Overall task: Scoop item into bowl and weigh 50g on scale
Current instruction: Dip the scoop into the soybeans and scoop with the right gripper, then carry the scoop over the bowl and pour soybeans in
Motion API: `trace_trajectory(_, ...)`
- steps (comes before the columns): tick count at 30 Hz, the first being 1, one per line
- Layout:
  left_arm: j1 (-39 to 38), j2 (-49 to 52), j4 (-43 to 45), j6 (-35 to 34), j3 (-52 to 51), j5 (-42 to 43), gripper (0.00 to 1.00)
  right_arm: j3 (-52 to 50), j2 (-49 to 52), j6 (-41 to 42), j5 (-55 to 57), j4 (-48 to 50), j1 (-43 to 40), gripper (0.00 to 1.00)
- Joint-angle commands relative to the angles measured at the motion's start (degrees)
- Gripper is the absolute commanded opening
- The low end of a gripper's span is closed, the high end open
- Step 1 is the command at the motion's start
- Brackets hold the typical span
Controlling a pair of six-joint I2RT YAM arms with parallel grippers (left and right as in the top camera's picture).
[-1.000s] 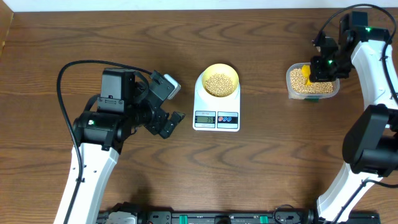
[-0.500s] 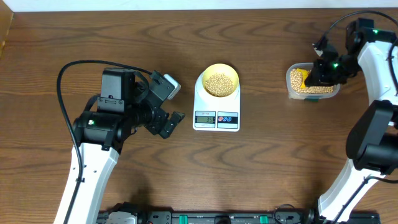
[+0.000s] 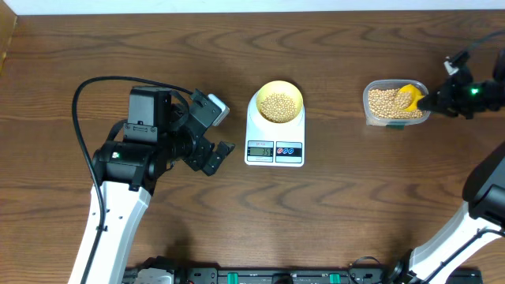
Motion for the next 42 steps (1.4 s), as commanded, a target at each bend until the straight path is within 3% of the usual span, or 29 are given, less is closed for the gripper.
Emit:
trace_trajectory(1, 0.3, 0.3, -0.1, 0.9, -0.2, 0.7, 0.98, 0.5, 0.6, -3.7, -8.3, -1.6, -2.4, 0.01)
trace_trajectory(17, 0.3, 0.3, -0.1, 0.9, -0.2, 0.7, 0.98, 0.5, 0.6, -16.6, -24.4, -12.5, -2.9, 0.01)
trace_trajectory(27, 0.3, 0.3, -0.1, 1.0, -0.2, 0.8, 0.98, 0.5, 0.6, -16.6, -26.0, -13.6, 8.1, 0.01)
trace_trajectory(42, 0.3, 0.3, -0.1, 0.9, -0.2, 0.7, 0.97, 0.6, 0.6, 2.8, -23.3, 2.2, 27.9, 0.01)
